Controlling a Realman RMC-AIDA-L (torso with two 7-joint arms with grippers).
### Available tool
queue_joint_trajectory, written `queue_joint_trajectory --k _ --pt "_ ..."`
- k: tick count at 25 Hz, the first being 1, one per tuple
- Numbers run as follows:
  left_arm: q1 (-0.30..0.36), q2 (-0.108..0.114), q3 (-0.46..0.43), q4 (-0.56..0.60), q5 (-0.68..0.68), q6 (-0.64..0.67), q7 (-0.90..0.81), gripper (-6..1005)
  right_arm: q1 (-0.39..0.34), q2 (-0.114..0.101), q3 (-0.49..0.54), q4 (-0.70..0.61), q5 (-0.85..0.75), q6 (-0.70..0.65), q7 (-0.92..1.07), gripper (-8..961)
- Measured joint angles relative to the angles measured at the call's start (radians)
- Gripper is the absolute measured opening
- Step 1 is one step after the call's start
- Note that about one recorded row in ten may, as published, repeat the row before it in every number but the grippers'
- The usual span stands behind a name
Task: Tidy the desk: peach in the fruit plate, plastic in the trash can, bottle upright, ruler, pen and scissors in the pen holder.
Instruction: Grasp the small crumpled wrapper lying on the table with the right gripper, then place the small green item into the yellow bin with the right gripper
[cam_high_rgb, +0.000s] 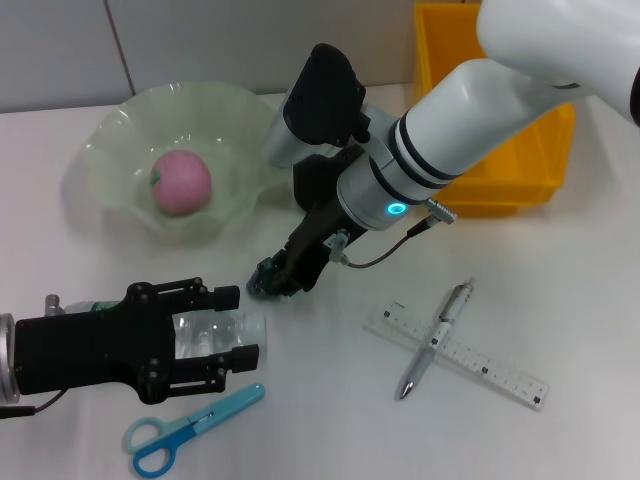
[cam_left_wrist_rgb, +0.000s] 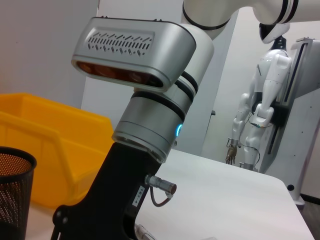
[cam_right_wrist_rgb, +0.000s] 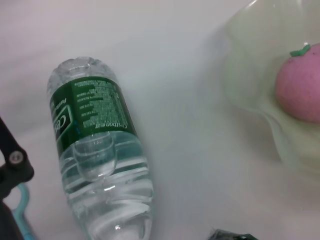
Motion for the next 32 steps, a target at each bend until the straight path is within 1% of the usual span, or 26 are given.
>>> queue_joint_trajectory --k 2,13,20,25,28,30,32 --pt "0.0 0.0 0.0 0.0 -0.001 0.0 0.0 727 0.0 0.0 0.0 0.0 0.0 0.0 0.0 382" --pt "0.003 0.0 0.0 0.0 -0.003 0.0 0.0 727 0.0 0.0 0.0 0.0 0.0 0.0 0.002 240" --pt "0.003 -0.001 0.0 0.0 -0.003 0.0 0.0 727 -0.006 0.0 0.0 -0.009 0.0 -0.007 -0.011 129" --pt "0.005 0.0 0.0 0.003 -0.003 0.0 -0.007 726 -0.01 0.0 0.008 -0.024 0.0 -0.011 -0.011 5" --pt "0.005 0.002 0.0 0.004 -0.003 0.0 -0.007 726 -0.022 -0.002 0.01 -0.05 0.0 -0.019 -0.007 5" --pt "0.005 0.002 0.0 0.005 -0.003 0.0 -0.008 726 -0.049 -0.007 0.014 -0.104 0.0 -0.045 0.006 4" --pt "0.005 0.002 0.0 0.005 -0.003 0.0 -0.008 726 -0.058 -0.008 0.015 -0.128 -0.001 -0.055 0.013 4"
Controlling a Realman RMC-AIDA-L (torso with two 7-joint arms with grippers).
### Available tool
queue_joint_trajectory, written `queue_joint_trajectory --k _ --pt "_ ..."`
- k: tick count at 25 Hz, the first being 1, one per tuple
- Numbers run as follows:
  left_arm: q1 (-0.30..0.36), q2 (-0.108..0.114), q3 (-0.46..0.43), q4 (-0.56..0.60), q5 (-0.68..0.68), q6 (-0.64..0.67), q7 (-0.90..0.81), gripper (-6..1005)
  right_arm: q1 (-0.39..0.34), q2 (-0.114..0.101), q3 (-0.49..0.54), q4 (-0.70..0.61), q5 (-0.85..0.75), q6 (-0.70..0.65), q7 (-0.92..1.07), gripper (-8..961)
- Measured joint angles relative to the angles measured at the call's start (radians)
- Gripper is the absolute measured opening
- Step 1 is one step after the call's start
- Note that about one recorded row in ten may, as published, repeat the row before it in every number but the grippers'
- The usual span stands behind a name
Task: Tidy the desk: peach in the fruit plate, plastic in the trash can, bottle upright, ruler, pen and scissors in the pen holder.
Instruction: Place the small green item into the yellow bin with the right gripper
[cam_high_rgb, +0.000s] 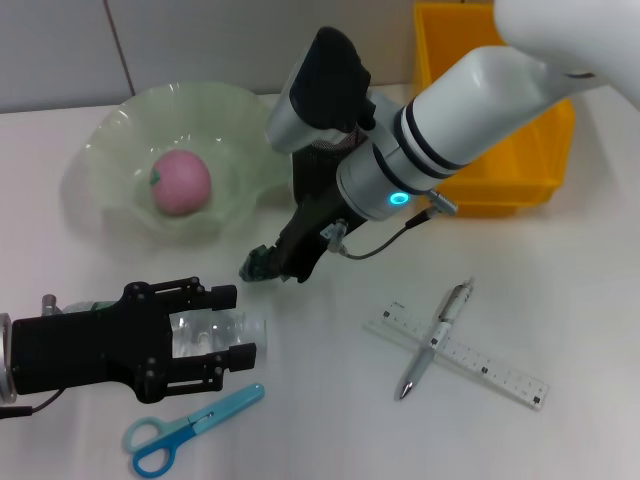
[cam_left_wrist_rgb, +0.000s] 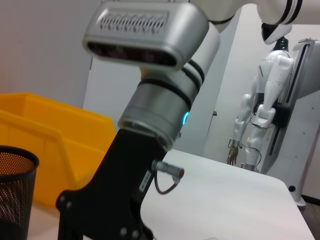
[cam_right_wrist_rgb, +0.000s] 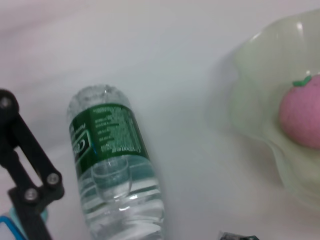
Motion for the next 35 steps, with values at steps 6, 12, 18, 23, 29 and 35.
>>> queue_joint_trajectory --k 6,12,18,23,29,35 --pt "-0.003 0.001 0.0 0.001 0.001 0.0 -0.001 726 -0.06 -0.005 0.048 -0.119 -0.016 -0.068 0.033 4" --pt "-0.006 0.002 0.0 0.001 0.001 0.0 -0.001 726 -0.172 -0.006 0.182 -0.314 -0.037 -0.198 0.033 4" --pt "-0.007 0.002 0.0 0.001 0.001 -0.001 -0.001 726 -0.297 -0.006 0.289 -0.534 -0.033 -0.288 0.059 4" --pt "-0.008 0.002 0.0 0.001 0.001 -0.002 -0.001 726 -0.38 -0.006 0.449 -0.625 0.033 -0.324 0.046 4" --pt "-0.009 0.001 0.0 0.001 0.0 -0.003 -0.001 726 -0.409 -0.01 0.581 -0.633 0.065 -0.334 0.017 5" --pt "-0.009 0.0 0.0 0.001 0.0 -0.002 -0.001 726 -0.412 -0.027 0.719 -0.609 0.054 -0.322 0.003 5"
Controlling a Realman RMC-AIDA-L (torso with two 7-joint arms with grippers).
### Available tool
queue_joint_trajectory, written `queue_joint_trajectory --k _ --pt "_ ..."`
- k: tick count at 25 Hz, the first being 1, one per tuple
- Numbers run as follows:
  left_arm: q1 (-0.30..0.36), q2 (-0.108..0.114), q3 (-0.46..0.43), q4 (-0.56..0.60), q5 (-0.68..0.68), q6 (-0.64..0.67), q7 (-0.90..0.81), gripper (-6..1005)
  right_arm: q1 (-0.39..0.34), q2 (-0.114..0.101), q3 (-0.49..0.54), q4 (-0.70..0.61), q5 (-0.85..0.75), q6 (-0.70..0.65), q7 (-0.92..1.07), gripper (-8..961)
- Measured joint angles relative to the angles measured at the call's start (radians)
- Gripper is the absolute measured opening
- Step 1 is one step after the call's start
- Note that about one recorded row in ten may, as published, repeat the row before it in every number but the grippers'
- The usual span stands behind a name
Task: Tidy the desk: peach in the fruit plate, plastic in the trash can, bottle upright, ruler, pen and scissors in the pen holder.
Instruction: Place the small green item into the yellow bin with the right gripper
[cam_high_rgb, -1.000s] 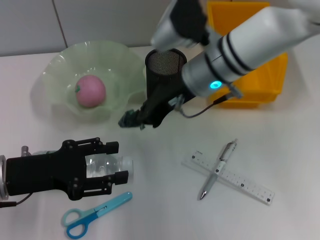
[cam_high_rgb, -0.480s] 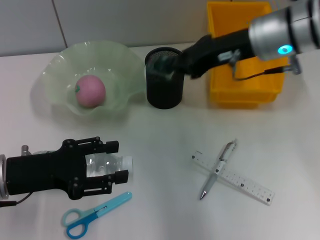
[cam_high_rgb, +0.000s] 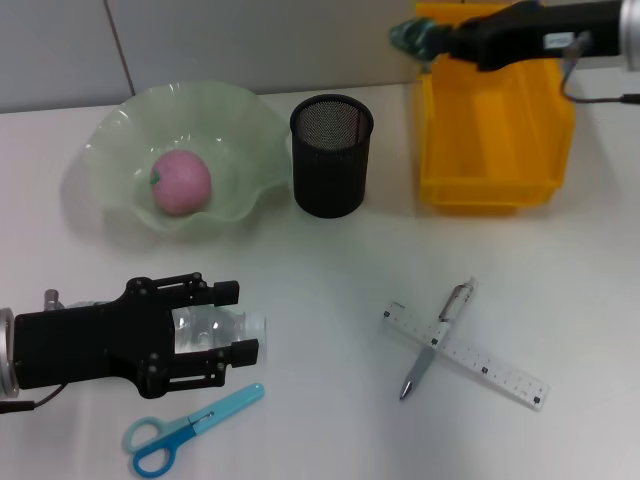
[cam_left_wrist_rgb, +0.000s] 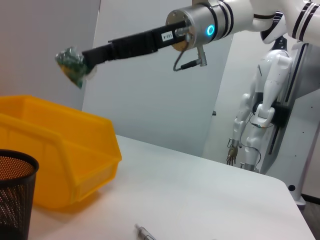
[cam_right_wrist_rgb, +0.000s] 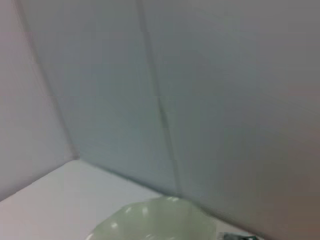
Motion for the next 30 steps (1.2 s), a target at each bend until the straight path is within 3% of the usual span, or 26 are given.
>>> queue_joint_trajectory --k 3,9,12,13,16,23,30 --pt "0.0 0.0 0.0 -0.001 0.0 0.001 0.0 726 0.001 -0.021 0.061 0.029 -0.011 0.025 0.0 5" --pt "0.0 0.0 0.0 -0.003 0.0 0.0 0.0 726 0.017 -0.036 0.073 0.061 -0.109 0.115 0.006 5" --pt "0.0 -0.001 0.0 -0.003 0.0 0.001 0.0 726 0.052 -0.054 0.071 0.123 -0.167 0.146 0.026 5" --pt "0.001 -0.002 0.0 -0.003 0.0 0.001 0.0 726 0.086 -0.07 0.066 0.183 -0.208 0.168 0.053 5" --pt "0.002 -0.003 0.0 -0.004 0.0 0.001 0.0 726 0.113 -0.08 0.063 0.234 -0.241 0.196 0.068 5" --pt "0.003 -0.006 0.0 -0.005 0.0 0.002 0.0 726 0.204 -0.085 0.06 0.373 -0.376 0.299 0.108 17" --pt "0.005 -0.006 0.0 -0.005 0.0 0.002 0.0 726 0.214 -0.081 0.059 0.387 -0.399 0.334 0.133 119"
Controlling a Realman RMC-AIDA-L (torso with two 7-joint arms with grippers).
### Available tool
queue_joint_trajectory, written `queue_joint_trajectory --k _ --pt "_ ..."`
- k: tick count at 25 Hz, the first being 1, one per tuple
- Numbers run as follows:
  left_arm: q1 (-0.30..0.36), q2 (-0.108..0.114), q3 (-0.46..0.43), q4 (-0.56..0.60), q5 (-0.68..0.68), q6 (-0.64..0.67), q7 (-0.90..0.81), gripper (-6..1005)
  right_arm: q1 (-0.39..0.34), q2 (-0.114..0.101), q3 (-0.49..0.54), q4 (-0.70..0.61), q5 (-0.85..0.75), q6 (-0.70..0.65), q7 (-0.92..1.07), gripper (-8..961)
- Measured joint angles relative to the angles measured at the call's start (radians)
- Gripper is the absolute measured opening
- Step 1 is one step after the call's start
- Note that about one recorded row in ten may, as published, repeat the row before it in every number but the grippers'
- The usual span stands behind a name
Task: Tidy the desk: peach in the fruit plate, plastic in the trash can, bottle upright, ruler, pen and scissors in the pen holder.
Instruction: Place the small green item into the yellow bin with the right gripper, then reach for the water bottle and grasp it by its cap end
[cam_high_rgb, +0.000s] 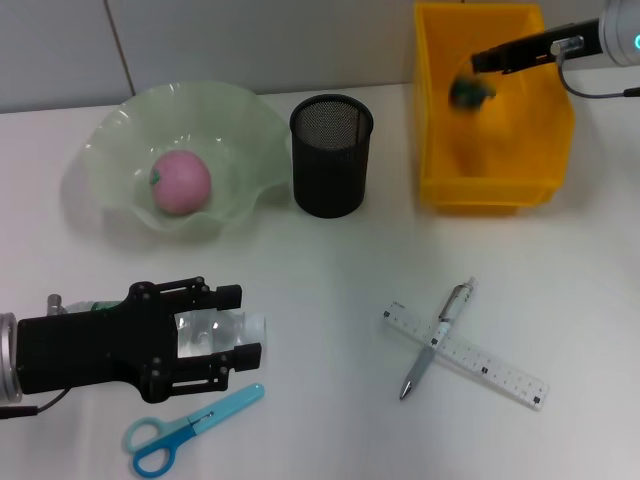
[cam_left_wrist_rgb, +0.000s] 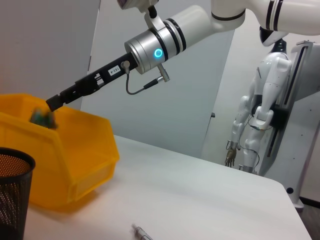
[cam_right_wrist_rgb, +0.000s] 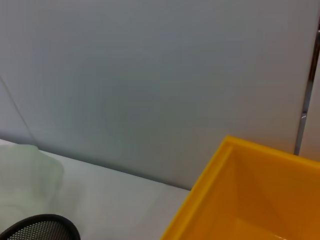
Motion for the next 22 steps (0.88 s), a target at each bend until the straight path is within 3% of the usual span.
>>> queue_joint_trajectory --k 5,18,22 --pt "0.0 0.0 0.0 0.0 0.0 0.0 0.0 726 -0.002 0.001 -0.001 0.001 -0.005 0.005 0.005 192" --pt "0.0 0.0 0.0 0.0 0.004 0.001 0.0 726 -0.006 0.007 -0.001 -0.002 0.0 0.01 0.003 726" --pt "0.002 0.0 0.0 0.002 0.005 0.001 0.001 726 -0.005 0.007 -0.001 0.0 0.001 0.01 -0.001 726"
